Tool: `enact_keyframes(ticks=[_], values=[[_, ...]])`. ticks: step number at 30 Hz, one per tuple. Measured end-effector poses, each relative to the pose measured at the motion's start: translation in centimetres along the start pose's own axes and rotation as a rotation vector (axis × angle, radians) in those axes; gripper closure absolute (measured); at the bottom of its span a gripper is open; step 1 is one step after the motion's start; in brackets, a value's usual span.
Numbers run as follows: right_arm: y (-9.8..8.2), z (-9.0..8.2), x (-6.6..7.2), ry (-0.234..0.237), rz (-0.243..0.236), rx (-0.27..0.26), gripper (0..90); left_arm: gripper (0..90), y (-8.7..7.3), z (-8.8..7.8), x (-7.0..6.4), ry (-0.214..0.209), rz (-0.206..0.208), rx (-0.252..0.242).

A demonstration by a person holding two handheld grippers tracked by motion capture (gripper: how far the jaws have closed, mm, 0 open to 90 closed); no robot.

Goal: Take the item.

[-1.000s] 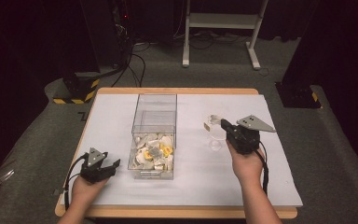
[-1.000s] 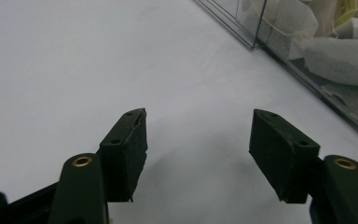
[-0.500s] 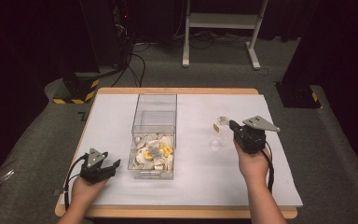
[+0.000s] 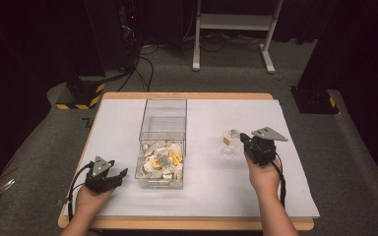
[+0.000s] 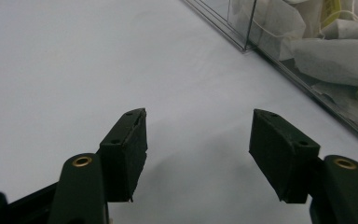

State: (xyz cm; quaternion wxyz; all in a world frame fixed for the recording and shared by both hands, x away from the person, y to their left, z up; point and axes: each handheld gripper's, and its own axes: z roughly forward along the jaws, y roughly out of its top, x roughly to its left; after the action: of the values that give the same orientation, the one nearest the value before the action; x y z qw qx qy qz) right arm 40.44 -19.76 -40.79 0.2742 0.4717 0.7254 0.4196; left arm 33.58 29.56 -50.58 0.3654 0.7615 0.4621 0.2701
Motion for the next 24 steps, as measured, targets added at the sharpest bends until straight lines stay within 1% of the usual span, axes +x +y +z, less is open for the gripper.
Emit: enact_keyframes(ticks=[4, 6, 12, 15, 18, 22, 24], values=[[-0.3, 0.3, 0.2, 0.002, -0.009, 0.016, 90.0, 37.1, 0.0, 0.0, 0.0, 0.0, -0.002, 0.002], [-0.5, 0.4, 0.2, 0.001, -0.016, 0.024, 90.0, 37.1, 0.0, 0.0, 0.0, 0.005, 0.011, 0.0], [-0.4, 0.7, 0.2, 0.006, -0.012, 0.031, 90.0, 37.1, 0.0, 0.0, -0.1, 0.01, 0.002, -0.001], [-0.4, 1.0, 0.3, 0.006, -0.014, 0.039, 90.0, 37.1, 0.0, 0.0, -0.1, 0.014, 0.005, -0.002], [-0.5, 1.2, 0.3, 0.006, -0.02, 0.042, 89.8, 37.1, 0.0, 0.0, -0.1, 0.01, 0.002, 0.002], [-0.5, 1.3, 0.4, 0.009, -0.013, 0.046, 89.5, 37.1, 0.0, 0.0, -0.1, 0.01, -0.001, 0.002], [-0.5, 1.4, 0.5, 0.013, -0.013, 0.046, 87.9, 37.1, 0.0, 0.0, 0.0, 0.008, 0.001, 0.003]])
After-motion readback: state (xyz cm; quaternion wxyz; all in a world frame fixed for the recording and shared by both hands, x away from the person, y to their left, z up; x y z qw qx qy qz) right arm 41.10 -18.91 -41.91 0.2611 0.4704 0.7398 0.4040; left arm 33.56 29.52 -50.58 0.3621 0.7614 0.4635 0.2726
